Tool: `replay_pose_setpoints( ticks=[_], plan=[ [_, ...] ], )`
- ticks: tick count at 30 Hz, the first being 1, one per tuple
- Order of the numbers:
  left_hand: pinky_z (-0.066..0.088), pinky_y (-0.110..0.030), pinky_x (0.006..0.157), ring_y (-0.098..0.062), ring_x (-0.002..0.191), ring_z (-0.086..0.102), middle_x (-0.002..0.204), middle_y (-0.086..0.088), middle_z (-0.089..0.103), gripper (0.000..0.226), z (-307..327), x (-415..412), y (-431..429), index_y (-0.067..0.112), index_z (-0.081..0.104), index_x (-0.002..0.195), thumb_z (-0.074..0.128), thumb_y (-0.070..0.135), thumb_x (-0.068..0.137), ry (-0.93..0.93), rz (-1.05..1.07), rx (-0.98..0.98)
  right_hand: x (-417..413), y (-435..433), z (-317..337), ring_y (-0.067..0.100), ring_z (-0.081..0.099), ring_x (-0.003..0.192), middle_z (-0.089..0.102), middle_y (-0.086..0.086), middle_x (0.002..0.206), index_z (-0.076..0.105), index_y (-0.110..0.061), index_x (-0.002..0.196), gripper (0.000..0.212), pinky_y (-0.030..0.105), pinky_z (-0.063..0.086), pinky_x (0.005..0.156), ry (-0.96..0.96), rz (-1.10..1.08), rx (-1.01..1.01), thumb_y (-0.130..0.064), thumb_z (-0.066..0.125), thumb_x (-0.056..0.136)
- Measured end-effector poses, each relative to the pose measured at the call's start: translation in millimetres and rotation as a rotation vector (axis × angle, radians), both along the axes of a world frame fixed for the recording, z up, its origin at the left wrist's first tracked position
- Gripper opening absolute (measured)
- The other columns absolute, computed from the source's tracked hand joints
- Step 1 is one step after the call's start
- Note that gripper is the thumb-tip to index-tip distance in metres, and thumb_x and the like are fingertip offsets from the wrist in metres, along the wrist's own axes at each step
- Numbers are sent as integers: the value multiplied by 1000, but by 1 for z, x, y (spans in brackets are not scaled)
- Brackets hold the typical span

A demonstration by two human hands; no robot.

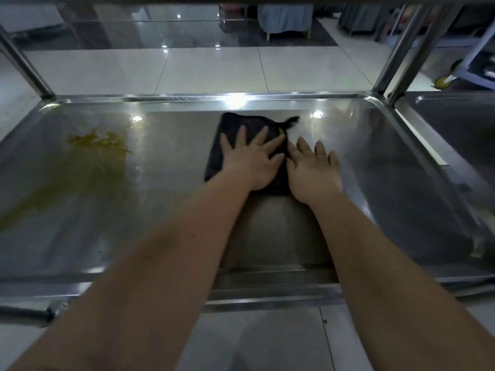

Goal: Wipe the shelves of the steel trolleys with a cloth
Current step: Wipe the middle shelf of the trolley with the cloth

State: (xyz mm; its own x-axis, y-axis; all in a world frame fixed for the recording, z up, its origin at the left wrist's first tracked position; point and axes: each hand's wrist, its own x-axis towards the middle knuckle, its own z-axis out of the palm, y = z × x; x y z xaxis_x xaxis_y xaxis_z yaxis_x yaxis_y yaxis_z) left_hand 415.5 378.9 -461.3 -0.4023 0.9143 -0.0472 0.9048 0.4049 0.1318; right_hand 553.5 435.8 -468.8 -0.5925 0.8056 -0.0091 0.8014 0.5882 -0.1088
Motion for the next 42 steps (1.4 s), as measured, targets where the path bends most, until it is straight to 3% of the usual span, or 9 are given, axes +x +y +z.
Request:
replay_pose_setpoints(
  ticks=[5,14,18,21,26,30,33,37,42],
  plan=[
    [-11,-63,113,-28,149,-7,162,14,0,54,-1,-16,-17,57,7,147,17,66,95,15,-42,18,3,3,2,26,2,151,7,-5,164,11,-30,156,52,47,1,120,31,9,-24,-37,16,105],
    [-2,-65,114,-29,149,0,163,14,3,54,-2,-195,-164,56,11,147,18,67,95,20,483,-50,-1,-4,3,29,1,151,5,-5,165,10,-30,157,54,49,-1,120,-6,-10,-20,-38,16,103],
    [-1,-66,112,-30,149,-3,163,14,0,52,-1,-158,-155,55,8,148,19,62,97,5,484,-31,0,-7,3,31,2,150,6,-4,165,11,-30,156,56,52,0,119,-5,-9,-16,-43,17,102],
    [-2,-67,111,-31,149,-3,162,15,1,53,-1,-91,-129,53,9,148,20,60,97,21,341,28,2,-8,6,33,2,150,7,-4,165,13,-35,155,56,59,0,116,-40,5,-25,-50,18,101],
    [-10,-68,109,-33,149,-6,163,13,2,55,-2,30,-78,51,11,150,18,62,96,11,36,79,6,-21,16,22,26,143,39,-7,151,44,-34,142,44,70,7,110,118,90,-1,-41,35,100],
    [-13,-66,110,-33,149,-9,163,12,1,56,-2,40,-71,52,9,149,14,64,95,-8,-9,78,36,-23,16,28,9,148,8,-12,163,14,-40,154,52,63,7,114,-50,107,-129,-46,25,103],
    [-13,-66,110,-33,149,-9,163,12,-1,56,-3,37,-71,52,8,150,15,64,95,-16,14,58,69,-41,6,33,-9,149,-11,-22,160,-4,-53,148,51,67,-6,110,-124,10,-193,-57,13,100],
    [-15,-68,108,-36,147,-13,163,8,-4,58,1,71,-68,47,4,151,14,62,96,-32,17,30,75,-63,3,34,-8,149,-11,-17,162,-4,-45,152,52,68,-5,110,-116,-11,-29,-51,8,102],
    [-19,-67,106,-35,147,-13,163,10,-3,64,-7,100,-102,51,1,150,9,71,90,0,-28,93,79,-61,0,30,-10,149,-12,-18,162,-3,-44,152,52,65,-5,113,-104,-9,-16,-48,10,102]
  ],
)
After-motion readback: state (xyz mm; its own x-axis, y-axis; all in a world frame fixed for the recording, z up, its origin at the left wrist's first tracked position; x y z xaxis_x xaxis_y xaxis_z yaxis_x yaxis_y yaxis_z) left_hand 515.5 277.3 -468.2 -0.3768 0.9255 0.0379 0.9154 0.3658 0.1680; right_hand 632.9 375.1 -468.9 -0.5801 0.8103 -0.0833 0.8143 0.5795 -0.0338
